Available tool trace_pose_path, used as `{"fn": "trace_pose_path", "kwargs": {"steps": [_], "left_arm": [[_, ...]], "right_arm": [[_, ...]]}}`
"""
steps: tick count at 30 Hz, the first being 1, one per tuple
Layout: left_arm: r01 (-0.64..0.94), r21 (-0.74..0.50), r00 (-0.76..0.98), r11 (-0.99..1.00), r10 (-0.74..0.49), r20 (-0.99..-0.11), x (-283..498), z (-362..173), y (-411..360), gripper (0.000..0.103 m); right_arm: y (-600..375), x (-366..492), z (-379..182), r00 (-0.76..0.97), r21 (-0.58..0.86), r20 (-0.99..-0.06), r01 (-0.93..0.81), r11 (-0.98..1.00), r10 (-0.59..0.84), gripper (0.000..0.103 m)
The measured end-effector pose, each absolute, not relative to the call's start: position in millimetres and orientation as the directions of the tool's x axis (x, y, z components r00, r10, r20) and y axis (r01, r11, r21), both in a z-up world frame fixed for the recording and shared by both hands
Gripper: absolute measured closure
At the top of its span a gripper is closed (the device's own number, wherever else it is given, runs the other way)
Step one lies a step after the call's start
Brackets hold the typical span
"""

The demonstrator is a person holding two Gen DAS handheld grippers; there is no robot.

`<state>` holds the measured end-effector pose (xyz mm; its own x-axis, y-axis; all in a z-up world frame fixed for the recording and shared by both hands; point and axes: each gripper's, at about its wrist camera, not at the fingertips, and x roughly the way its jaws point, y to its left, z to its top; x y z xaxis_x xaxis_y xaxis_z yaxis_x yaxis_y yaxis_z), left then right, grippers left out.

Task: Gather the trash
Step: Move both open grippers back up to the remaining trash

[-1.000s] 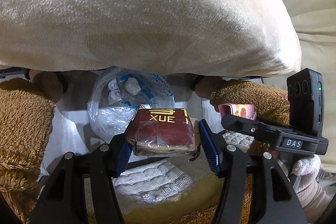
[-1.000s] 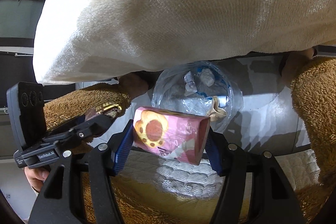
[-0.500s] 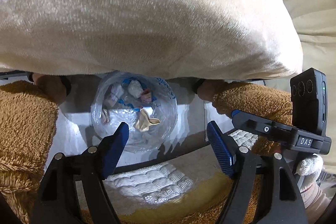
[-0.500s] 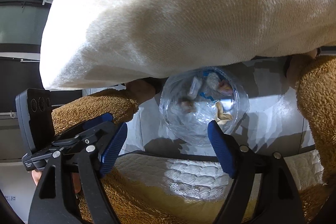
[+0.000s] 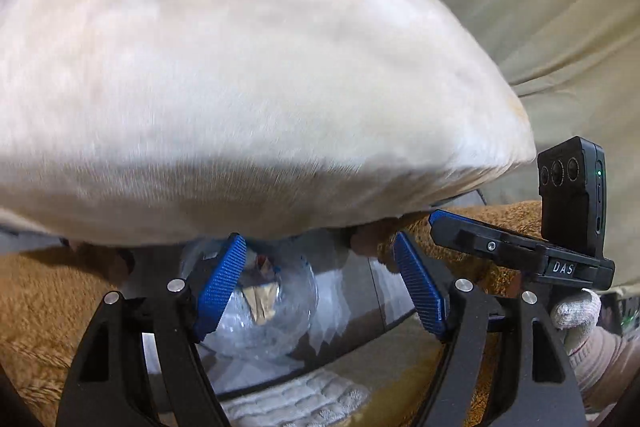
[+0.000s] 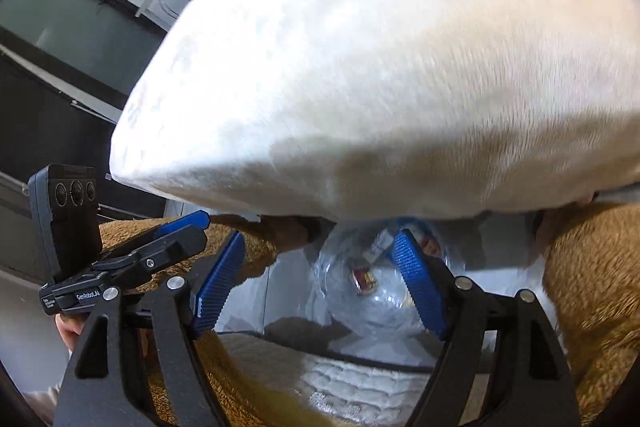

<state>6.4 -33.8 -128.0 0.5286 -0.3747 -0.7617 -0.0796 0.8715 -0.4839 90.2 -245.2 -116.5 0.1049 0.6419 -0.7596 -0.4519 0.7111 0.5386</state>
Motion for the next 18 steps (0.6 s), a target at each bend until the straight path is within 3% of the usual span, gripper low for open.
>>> {"fn": "trace_pose_path", "kwargs": {"steps": [10, 18], "left_arm": [[-0.004, -0.438, 0.697, 0.899, -0.312, -0.645, 8.4, -77.1, -21.5, 0.028], [0.004, -0.37, 0.738, 0.929, -0.252, -0.626, 35.1, -43.0, 3.4, 0.028]], "right_arm": [[-239.6, 105.6, -59.6, 0.336, 0.353, -0.695, -0.611, 0.708, 0.636, 0.026], [-223.1, 153.0, -36.1, 0.393, 0.269, -0.671, -0.662, 0.699, 0.63, 0.026]]}}
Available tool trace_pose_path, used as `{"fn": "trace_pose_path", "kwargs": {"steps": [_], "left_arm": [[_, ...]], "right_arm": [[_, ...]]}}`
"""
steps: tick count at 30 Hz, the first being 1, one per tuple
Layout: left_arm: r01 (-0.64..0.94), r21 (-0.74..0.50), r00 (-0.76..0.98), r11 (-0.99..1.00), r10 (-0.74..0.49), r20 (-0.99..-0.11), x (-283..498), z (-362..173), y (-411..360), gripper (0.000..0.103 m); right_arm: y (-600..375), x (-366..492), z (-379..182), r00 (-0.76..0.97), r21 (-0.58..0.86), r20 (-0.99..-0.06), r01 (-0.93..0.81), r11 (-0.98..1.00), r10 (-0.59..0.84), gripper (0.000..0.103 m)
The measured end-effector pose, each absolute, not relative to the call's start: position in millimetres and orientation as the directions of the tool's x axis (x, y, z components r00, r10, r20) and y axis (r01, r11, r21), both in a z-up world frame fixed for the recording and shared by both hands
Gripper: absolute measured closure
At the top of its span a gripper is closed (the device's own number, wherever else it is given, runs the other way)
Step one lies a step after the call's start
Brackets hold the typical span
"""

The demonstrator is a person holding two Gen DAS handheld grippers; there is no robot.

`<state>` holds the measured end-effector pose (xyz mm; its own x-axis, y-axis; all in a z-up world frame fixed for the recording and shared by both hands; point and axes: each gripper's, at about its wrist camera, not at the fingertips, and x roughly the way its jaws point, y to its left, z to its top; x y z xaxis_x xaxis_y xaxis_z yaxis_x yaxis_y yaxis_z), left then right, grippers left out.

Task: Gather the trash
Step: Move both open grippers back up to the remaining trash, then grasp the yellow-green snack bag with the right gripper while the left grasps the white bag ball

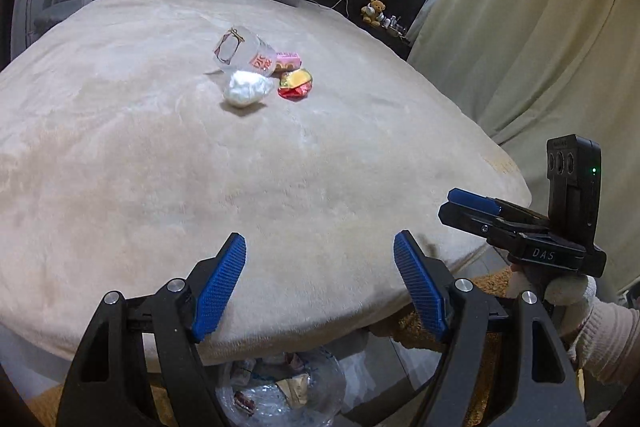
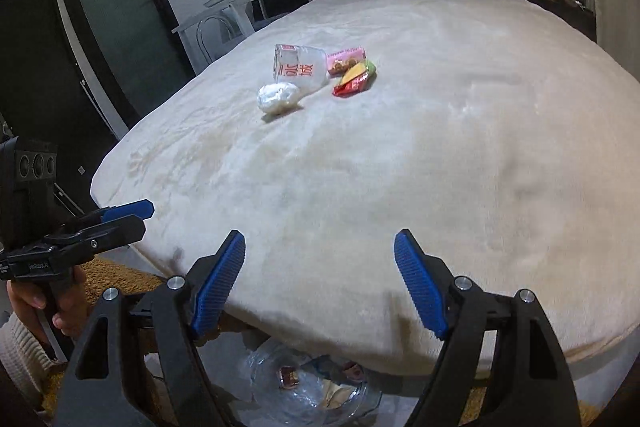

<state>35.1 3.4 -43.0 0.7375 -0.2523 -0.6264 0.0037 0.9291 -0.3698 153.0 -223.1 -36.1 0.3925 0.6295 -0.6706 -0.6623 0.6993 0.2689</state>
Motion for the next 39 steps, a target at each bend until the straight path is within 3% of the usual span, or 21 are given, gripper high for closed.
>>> {"fn": "trace_pose_path", "kwargs": {"steps": [7, 18, 30, 39], "left_arm": [[-0.011, -0.343, 0.766, 0.939, -0.212, -0.607, 66.3, -24.9, 25.9, 0.028], [-0.039, -0.294, 0.776, 0.955, -0.157, -0.611, 123.6, -18.1, 56.3, 0.028], [-0.084, -0.364, 0.764, 0.927, -0.175, -0.621, 178.3, -38.5, 95.3, 0.028], [-0.063, -0.336, 0.717, 0.94, -0.191, -0.67, 212.3, -63.1, 89.0, 0.028]], "right_arm": [[-194.5, 211.4, -27.8, 0.401, 0.288, -0.652, -0.653, 0.7, 0.643, 0.026], [-164.7, 311.1, -38.1, 0.342, 0.471, -0.643, -0.53, 0.706, 0.685, 0.03], [-122.1, 379.8, -69.1, 0.274, 0.62, -0.63, -0.385, 0.684, 0.726, 0.036], [-106.5, 400.1, -82.2, 0.238, 0.683, -0.617, -0.312, 0.661, 0.75, 0.039]]}}
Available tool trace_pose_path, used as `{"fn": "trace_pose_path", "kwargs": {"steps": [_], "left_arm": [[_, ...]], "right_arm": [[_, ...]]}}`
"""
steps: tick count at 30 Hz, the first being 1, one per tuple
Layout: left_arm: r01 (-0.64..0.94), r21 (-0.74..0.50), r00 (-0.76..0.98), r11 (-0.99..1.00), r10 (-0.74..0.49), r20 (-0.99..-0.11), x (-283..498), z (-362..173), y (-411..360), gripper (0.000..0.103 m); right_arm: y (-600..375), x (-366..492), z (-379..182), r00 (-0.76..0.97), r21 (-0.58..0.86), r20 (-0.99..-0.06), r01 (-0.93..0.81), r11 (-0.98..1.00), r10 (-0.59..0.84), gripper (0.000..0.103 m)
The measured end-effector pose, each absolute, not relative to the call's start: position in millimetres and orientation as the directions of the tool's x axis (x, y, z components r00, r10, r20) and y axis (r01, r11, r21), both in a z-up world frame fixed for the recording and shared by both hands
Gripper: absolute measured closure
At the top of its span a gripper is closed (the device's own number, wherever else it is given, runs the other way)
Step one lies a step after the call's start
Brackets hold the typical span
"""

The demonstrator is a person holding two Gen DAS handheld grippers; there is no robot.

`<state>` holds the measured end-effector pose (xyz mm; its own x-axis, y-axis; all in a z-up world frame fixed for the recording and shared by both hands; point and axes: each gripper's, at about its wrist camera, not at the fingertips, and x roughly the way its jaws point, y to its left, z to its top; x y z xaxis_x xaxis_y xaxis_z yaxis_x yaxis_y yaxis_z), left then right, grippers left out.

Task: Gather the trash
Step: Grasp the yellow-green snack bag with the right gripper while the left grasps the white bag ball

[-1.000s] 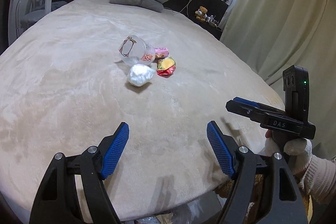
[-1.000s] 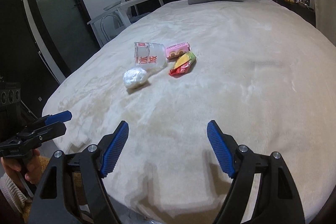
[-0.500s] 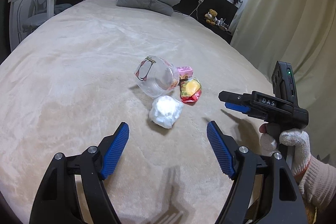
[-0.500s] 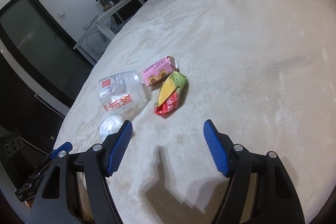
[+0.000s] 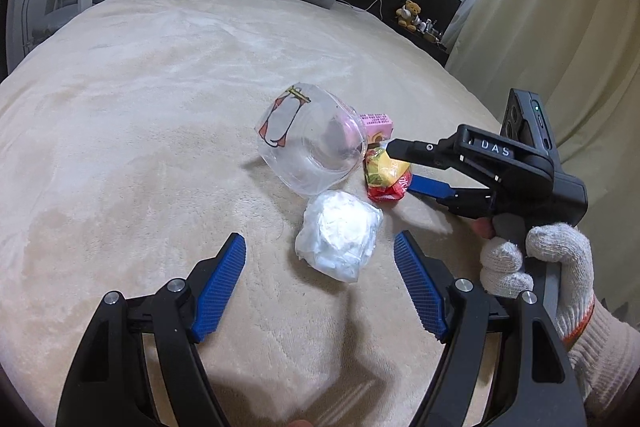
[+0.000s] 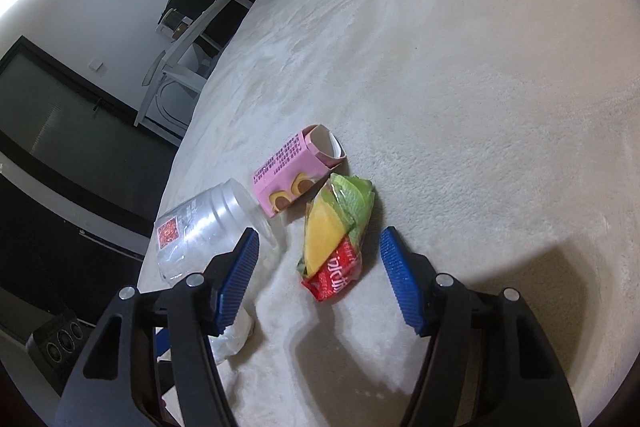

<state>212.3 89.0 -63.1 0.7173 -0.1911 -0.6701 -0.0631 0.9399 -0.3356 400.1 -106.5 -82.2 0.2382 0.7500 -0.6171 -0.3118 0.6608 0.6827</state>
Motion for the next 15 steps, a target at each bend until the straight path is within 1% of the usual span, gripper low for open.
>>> {"fn": "trace_pose_path", "kwargs": {"steps": [3, 8, 9, 13, 14, 15], "left_arm": [[-0.05, -0.324, 0.708, 0.945, -0.196, -0.678, 222.0, -68.1, 83.1, 0.028], [-0.036, -0.31, 0.709, 0.95, -0.194, -0.678, 231.3, -71.0, 74.0, 0.028], [-0.034, -0.31, 0.708, 0.95, -0.196, -0.678, 233.3, -72.1, 72.9, 0.028], [-0.031, -0.294, 0.693, 0.955, -0.191, -0.695, 243.7, -78.7, 68.5, 0.029], [-0.031, -0.281, 0.691, 0.959, -0.183, -0.699, 245.5, -80.2, 67.5, 0.033], [-0.031, -0.274, 0.686, 0.961, -0.179, -0.706, 247.9, -82.0, 67.4, 0.043]], "right_arm": [[-102.6, 401.9, -83.3, 0.242, 0.672, -0.624, -0.319, 0.668, 0.743, 0.04], [-98.3, 405.4, -86.3, 0.258, 0.638, -0.653, -0.319, 0.701, 0.712, 0.063], [-98.2, 406.1, -87.3, 0.257, 0.634, -0.659, -0.314, 0.706, 0.707, 0.072], [-101.9, 403.2, -85.9, 0.256, 0.635, -0.651, -0.331, 0.698, 0.714, 0.075], [-103.0, 401.7, -84.5, 0.259, 0.63, -0.652, -0.339, 0.699, 0.713, 0.075], [-104.1, 400.2, -82.7, 0.261, 0.626, -0.651, -0.346, 0.699, 0.713, 0.076]]}}
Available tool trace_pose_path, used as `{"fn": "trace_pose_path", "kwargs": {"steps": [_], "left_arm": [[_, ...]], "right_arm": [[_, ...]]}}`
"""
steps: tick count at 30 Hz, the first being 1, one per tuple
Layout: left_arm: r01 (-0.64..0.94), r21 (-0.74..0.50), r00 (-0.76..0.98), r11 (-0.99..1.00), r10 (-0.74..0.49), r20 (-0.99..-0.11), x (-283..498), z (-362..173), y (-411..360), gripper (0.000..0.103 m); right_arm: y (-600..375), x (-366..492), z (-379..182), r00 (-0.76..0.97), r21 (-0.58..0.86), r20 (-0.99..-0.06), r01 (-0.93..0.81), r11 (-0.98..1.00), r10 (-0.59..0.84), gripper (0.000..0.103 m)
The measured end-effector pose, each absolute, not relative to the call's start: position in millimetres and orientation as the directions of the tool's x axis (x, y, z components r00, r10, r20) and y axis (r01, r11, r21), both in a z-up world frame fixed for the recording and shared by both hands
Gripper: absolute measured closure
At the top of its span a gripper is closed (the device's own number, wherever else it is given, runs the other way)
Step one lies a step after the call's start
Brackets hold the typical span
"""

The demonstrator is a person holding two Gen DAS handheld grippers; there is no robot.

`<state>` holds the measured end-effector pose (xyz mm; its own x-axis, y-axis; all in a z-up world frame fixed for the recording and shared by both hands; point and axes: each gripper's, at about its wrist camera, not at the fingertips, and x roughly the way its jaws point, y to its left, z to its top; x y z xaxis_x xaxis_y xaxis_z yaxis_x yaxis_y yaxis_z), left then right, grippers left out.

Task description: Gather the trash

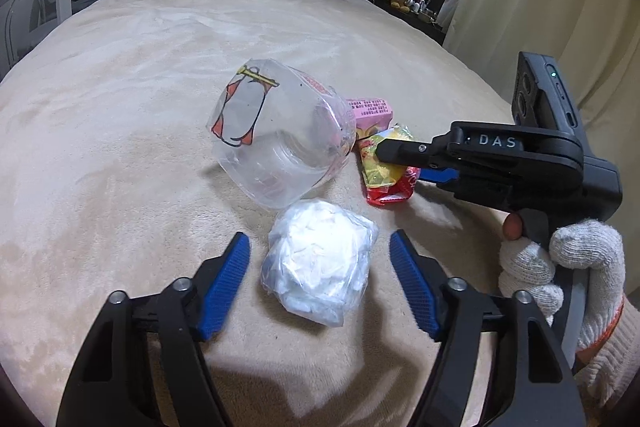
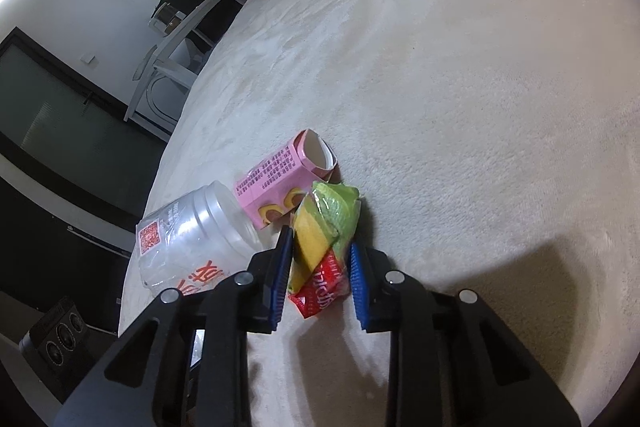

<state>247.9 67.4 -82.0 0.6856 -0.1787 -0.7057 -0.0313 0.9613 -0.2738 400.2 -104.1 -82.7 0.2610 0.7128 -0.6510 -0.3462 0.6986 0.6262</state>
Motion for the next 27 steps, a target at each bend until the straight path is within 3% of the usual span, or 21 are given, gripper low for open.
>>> {"fn": "trace_pose_path", "kwargs": {"steps": [2, 6, 27], "left_arm": [[-0.032, -0.272, 0.679, 0.962, -0.178, -0.712, 250.1, -84.5, 68.0, 0.051], [-0.031, -0.258, 0.684, 0.966, -0.168, -0.71, 249.8, -82.9, 66.9, 0.055], [-0.031, -0.261, 0.753, 0.965, -0.149, -0.641, 208.3, -41.7, 62.9, 0.056]], "right_arm": [[-106.0, 398.3, -78.3, 0.268, 0.617, -0.651, -0.357, 0.701, 0.71, 0.077], [-109.1, 395.3, -70.4, 0.277, 0.605, -0.65, -0.376, 0.702, 0.708, 0.079], [-155.9, 322.8, -30.0, 0.371, 0.48, -0.643, -0.487, 0.73, 0.67, 0.081]]}}
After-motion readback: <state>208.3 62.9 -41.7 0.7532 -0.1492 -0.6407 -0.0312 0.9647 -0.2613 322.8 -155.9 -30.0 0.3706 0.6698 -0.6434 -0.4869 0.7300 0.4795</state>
